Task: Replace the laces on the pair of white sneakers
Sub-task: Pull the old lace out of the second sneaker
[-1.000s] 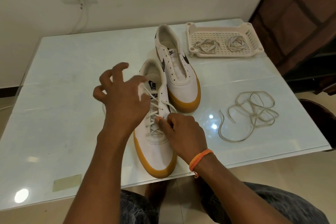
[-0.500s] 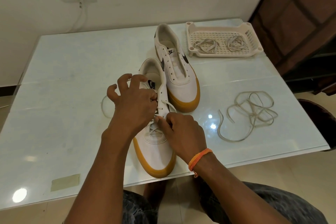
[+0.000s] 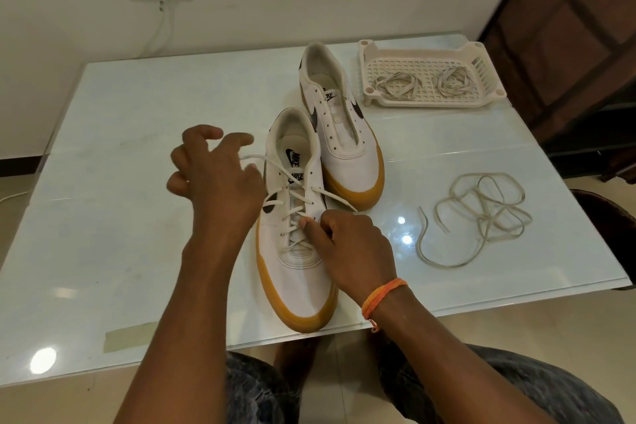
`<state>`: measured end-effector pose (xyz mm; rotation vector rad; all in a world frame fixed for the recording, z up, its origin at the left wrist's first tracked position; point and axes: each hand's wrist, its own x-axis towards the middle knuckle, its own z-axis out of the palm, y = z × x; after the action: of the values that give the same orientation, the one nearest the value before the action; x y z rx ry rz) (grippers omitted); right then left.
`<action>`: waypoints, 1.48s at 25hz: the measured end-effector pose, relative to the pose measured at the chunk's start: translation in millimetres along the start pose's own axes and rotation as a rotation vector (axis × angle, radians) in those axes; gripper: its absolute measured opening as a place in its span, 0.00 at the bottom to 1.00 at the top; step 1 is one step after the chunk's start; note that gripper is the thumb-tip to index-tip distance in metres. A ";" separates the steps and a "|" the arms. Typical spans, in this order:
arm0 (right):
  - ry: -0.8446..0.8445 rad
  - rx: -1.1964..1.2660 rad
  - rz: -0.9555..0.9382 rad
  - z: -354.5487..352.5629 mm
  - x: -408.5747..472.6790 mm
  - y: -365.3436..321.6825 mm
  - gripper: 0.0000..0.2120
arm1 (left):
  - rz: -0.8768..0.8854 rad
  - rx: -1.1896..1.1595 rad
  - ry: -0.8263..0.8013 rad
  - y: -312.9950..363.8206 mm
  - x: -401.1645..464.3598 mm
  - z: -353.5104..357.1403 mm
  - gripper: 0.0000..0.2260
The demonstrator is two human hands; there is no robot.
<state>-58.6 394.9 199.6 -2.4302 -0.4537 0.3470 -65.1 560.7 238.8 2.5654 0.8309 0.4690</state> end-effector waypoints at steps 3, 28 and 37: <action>-0.015 0.009 0.013 0.2 0.1 -0.1 0.22 | 0.270 0.033 -0.133 8.7 -6.1 6.4 0.13; -0.010 0.046 0.016 0.2 0.2 -0.3 0.22 | -0.388 -0.300 0.025 5.6 -3.9 5.2 0.09; 0.023 0.048 0.016 0.8 4.4 0.4 0.19 | -0.360 0.043 -0.304 -41.6 -4.9 -6.1 0.06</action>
<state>-54.8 396.8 198.1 -2.3902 -0.4122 0.3328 -91.4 590.2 223.6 2.3662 1.1602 -0.0473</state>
